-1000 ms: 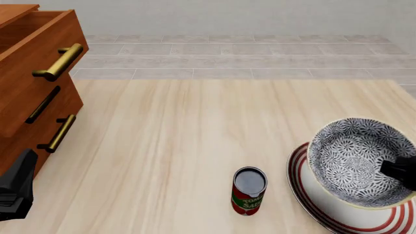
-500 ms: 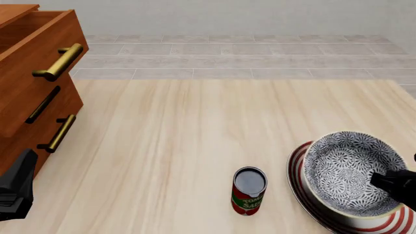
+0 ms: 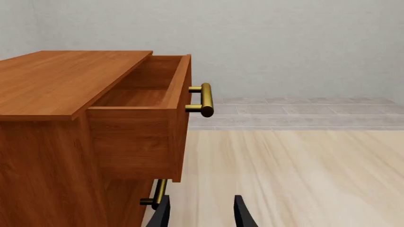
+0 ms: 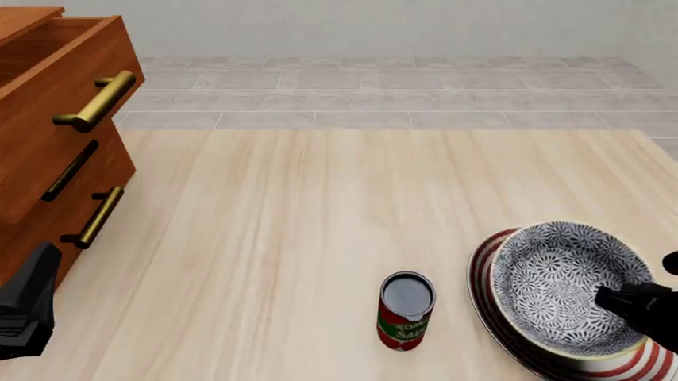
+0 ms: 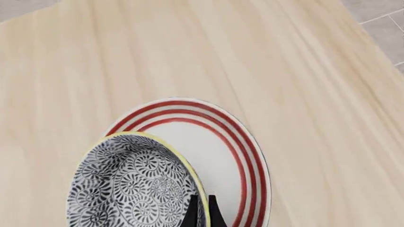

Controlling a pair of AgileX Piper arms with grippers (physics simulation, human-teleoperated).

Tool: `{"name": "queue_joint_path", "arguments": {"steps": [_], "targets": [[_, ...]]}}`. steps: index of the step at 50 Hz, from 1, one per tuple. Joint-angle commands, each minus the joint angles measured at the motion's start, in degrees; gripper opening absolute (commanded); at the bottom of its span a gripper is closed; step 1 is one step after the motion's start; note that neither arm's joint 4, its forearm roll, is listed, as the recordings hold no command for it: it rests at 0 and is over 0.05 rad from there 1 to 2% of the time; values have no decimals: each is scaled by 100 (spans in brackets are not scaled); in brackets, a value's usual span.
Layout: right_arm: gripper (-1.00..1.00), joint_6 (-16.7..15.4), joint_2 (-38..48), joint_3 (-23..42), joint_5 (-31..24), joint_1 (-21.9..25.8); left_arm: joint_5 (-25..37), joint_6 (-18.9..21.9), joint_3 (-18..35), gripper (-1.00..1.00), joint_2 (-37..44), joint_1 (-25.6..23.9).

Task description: Put the bowl on the plate.

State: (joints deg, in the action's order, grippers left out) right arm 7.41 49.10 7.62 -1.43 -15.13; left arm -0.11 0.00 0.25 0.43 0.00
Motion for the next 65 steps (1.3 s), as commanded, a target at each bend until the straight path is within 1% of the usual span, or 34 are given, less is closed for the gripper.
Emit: {"name": "queue_joint_path", "arguments": {"steps": [1,12,13,21,28,34,39,44,47,53,64,65], "targets": [[-100,-24,172,-145,208,-11,0,0,0,100,0,0],[-100,-47,429,-169,437,-82,0,0,0,100,0,0],[100,-67,412,-143,404,-90,0,0,0,100,0,0],[100,-91,476,-97,423,-83,0,0,0,100,0,0],[100,-140,430,29,322,-170,0,0,0,100,0,0],[100,-191,129,167,-20,-185,0,0,0,100,0,0],[100,-206,-325,457,-548,-169,0,0,0,100,0,0],[100,-260,-517,643,-808,-181,0,0,0,100,0,0],[100,-254,-699,894,-1087,-62,0,0,0,100,0,0],[100,-301,-902,1194,-1409,17,0,0,0,100,0,0],[100,-413,-1097,1615,-1777,31,0,0,0,100,0,0],[100,-441,-1173,1755,-1901,28,0,0,0,100,0,0]]}}
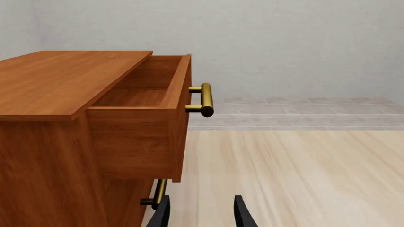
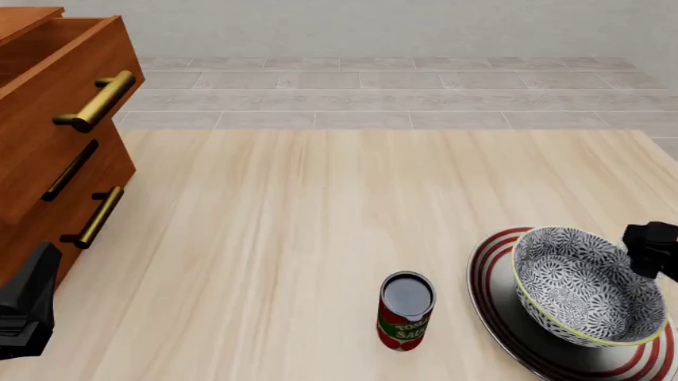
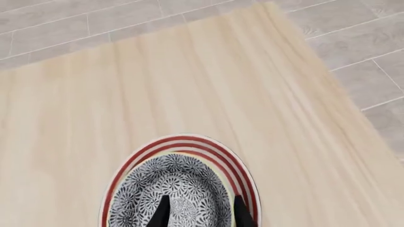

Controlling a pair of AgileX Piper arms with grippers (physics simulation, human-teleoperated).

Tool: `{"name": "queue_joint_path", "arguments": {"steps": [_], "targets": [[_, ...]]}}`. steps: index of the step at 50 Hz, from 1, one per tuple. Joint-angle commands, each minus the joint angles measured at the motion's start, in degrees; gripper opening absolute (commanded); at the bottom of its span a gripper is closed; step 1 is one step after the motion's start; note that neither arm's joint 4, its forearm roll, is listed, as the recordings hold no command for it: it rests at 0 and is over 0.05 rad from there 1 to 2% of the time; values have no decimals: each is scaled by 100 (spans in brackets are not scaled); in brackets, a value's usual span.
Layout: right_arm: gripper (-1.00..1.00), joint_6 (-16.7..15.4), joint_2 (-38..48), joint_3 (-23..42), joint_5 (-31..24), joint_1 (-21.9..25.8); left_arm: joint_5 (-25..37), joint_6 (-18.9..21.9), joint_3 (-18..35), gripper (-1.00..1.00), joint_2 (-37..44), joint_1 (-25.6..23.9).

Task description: Put the bowl on the plate.

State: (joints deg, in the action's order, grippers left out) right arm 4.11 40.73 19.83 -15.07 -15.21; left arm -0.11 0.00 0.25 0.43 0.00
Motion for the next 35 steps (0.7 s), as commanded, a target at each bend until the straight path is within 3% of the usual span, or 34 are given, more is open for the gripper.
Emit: {"name": "queue_joint_path", "arguments": {"steps": [1,21,35], "targets": [[100,-102,-341,572,-566,50,0,0,0,100,0,0],[100,-322,-619,1517,-1217,217,0,0,0,100,0,0],[100,-455,-558,2338,-1449,639,0,0,0,100,0,0]]}}
